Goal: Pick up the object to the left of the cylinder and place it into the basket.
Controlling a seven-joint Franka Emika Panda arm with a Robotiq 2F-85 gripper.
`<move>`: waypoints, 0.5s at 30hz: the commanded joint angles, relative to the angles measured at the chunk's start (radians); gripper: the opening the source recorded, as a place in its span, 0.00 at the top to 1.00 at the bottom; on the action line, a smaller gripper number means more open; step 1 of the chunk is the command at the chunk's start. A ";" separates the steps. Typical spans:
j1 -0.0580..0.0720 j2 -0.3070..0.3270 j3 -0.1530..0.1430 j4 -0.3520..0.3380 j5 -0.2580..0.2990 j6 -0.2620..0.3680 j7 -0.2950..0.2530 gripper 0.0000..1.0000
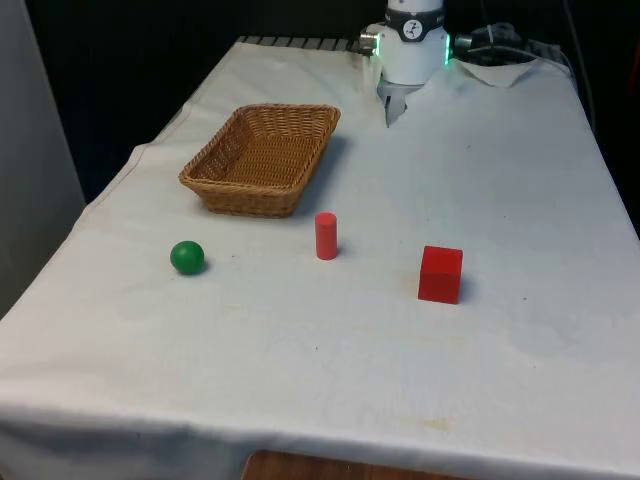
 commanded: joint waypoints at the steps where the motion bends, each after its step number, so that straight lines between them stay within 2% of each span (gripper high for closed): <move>1: 0.000 0.003 0.003 0.001 0.000 0.002 0.003 0.00; 8: 0.005 0.031 0.028 0.000 0.001 0.043 0.031 0.00; 10: 0.001 0.030 0.028 0.000 0.000 0.036 0.023 0.00; 11: 0.005 0.038 0.035 0.001 0.000 0.053 0.038 0.00; 15: 0.003 0.062 0.049 0.008 0.006 0.091 0.044 0.00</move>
